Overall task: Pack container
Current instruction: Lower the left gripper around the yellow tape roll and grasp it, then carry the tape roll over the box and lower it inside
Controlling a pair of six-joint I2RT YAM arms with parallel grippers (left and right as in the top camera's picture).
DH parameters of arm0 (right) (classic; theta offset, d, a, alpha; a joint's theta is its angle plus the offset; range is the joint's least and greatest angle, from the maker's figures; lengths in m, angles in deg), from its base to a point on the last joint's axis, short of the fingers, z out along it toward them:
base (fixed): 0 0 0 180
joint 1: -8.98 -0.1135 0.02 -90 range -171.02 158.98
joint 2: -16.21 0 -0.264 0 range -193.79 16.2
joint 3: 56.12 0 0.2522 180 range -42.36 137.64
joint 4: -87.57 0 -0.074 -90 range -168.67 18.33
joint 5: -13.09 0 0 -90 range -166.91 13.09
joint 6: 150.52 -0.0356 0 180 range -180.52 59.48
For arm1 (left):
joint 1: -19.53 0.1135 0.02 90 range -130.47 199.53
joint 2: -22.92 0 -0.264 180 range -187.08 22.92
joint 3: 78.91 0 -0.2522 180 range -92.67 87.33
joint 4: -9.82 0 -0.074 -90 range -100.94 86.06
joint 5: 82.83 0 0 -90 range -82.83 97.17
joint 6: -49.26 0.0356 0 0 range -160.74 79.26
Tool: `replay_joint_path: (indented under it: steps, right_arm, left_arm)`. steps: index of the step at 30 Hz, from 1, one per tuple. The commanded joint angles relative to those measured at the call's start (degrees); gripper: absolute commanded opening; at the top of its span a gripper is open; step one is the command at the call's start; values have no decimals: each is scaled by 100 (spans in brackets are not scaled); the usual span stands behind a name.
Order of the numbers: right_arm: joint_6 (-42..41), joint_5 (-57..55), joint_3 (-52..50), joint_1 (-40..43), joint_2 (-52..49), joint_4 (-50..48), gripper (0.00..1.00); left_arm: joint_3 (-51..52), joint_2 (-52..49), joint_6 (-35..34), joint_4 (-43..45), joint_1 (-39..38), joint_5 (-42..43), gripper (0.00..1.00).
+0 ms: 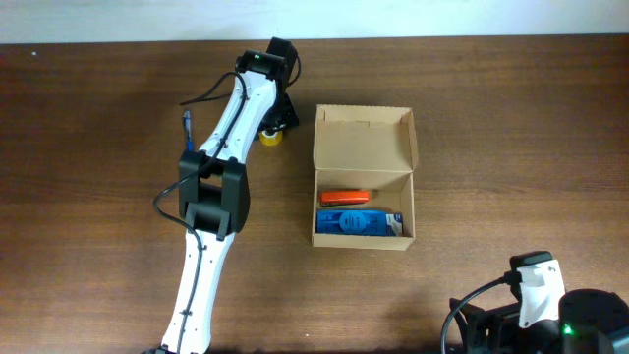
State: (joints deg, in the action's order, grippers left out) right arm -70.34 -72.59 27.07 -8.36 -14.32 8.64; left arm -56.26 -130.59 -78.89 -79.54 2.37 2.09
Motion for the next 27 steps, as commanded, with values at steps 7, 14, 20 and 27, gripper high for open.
replay_joint_path:
  steps: [7, 14, 20, 27]
  right_arm:
    - [61, -50, 61, 11, 22, -13, 99]
    - [61, -50, 61, 11, 22, -13, 99]
    - [61, -50, 61, 11, 22, -13, 99]
    - [61, -50, 61, 11, 22, -13, 99]
  left_arm:
    - [-79, -328, 44, 63, 83, 245, 65]
    - [-79, -393, 44, 59, 94, 251, 52]
    - [-531, -387, 48, -223, 94, 221, 38]
    - [-2323, -387, 46, -1572, 61, -79, 26]
